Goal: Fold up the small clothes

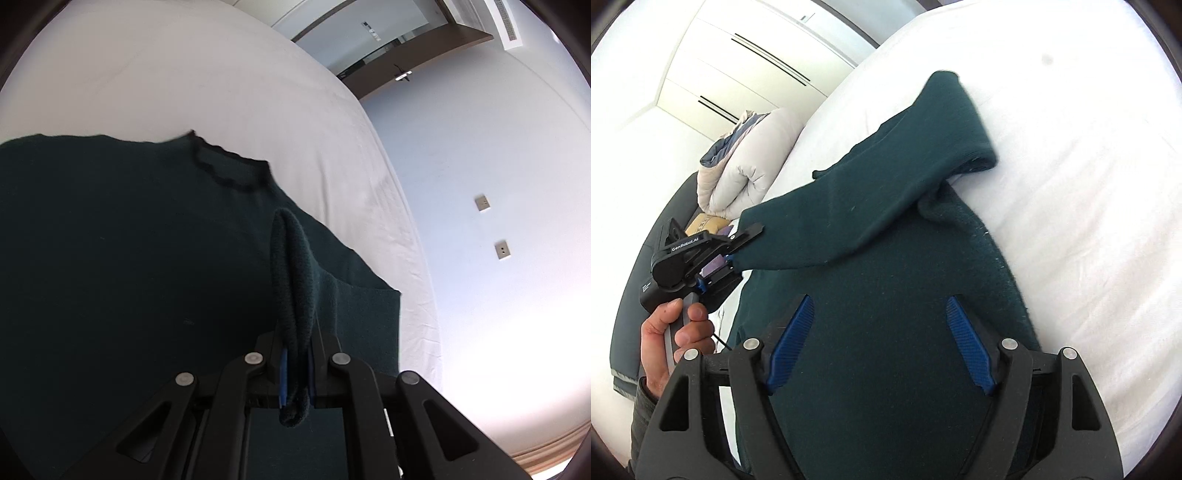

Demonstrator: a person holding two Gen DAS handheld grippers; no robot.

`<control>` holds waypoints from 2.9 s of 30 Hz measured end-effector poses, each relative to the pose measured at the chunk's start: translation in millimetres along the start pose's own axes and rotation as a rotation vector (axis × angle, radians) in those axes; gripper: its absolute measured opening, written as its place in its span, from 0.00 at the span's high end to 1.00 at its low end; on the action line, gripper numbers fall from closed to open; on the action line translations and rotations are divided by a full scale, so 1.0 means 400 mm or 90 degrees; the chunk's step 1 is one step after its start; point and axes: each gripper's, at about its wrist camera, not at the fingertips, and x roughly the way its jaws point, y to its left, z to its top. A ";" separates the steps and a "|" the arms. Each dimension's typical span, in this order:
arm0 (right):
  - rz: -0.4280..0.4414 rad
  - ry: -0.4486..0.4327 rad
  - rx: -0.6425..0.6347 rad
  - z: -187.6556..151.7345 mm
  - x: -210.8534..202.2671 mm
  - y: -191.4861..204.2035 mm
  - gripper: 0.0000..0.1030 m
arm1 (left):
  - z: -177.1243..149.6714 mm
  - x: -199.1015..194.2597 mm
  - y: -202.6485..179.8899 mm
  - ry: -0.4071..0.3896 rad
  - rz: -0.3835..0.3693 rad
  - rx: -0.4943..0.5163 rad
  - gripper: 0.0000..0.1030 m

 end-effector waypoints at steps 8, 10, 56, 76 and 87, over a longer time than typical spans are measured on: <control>-0.004 -0.006 0.003 0.006 -0.010 -0.023 0.28 | 0.026 -0.041 0.171 -0.045 0.062 -0.062 0.93; -0.006 -0.008 0.002 0.009 -0.010 -0.022 0.28 | 0.031 -0.049 0.188 -0.056 0.078 -0.061 0.93; 0.103 0.005 -0.044 0.294 0.002 0.031 0.28 | -0.023 -0.078 0.297 -0.100 0.089 -0.080 0.86; 0.130 0.119 0.062 0.520 0.319 -0.067 0.28 | -0.039 -0.090 0.360 -0.115 0.010 -0.071 0.85; 0.222 0.119 0.090 0.256 0.032 -0.071 0.27 | -0.182 -0.419 0.440 -0.281 0.043 -0.142 0.06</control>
